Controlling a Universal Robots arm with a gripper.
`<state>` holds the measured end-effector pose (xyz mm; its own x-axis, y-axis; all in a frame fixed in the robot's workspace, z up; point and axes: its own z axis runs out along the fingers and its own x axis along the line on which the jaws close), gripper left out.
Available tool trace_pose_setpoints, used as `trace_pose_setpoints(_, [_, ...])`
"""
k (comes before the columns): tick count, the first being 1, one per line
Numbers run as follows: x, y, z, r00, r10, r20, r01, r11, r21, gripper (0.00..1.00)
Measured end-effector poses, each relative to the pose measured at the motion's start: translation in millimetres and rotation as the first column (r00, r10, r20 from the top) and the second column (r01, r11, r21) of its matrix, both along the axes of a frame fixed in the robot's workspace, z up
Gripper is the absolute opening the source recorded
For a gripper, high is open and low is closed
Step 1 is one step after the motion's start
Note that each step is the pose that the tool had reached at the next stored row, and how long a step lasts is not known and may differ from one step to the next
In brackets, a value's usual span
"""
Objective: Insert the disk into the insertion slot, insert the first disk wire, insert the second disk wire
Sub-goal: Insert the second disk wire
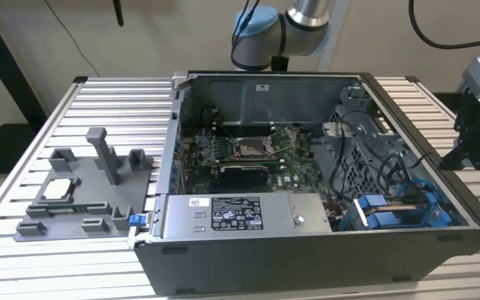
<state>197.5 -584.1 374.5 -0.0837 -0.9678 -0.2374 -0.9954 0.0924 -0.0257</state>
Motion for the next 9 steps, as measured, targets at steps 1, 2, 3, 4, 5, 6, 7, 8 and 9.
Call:
trace_pose_setpoints(1, [-2.0,-0.3,1.7,1.0000,0.000,0.0001,0.000,1.0000,0.0029,0.00])
trace_pose_setpoints(2, [-4.3,-0.5,2.9,1.0000,-0.001,0.0001,0.001,1.0000,0.0055,0.00])
trace_pose_setpoints(3, [-6.6,-0.6,4.1,1.0000,-0.001,0.0001,0.001,1.0000,0.0078,0.00])
trace_pose_setpoints(4, [-9.4,-0.6,5.2,1.0000,-0.001,0.0000,0.001,1.0000,0.0098,0.00])
trace_pose_setpoints(5, [-12.1,-0.6,6.3,1.0000,-0.001,0.0001,0.001,0.9999,0.0118,0.00])
trace_pose_setpoints(6, [-15.1,-0.6,7.0,1.0000,-0.001,0.0000,0.001,0.9999,0.0140,0.00])
trace_pose_setpoints(7, [-17.9,-0.6,7.7,1.0000,-0.002,0.0000,0.002,0.9999,0.0158,0.00])
trace_pose_setpoints(8, [-21.3,-0.6,8.6,1.0000,-0.002,0.0001,0.002,0.9998,0.0177,0.00])
trace_pose_setpoints(9, [-24.3,-0.6,9.2,1.0000,-0.003,0.0001,0.003,0.9998,0.0193,0.00])
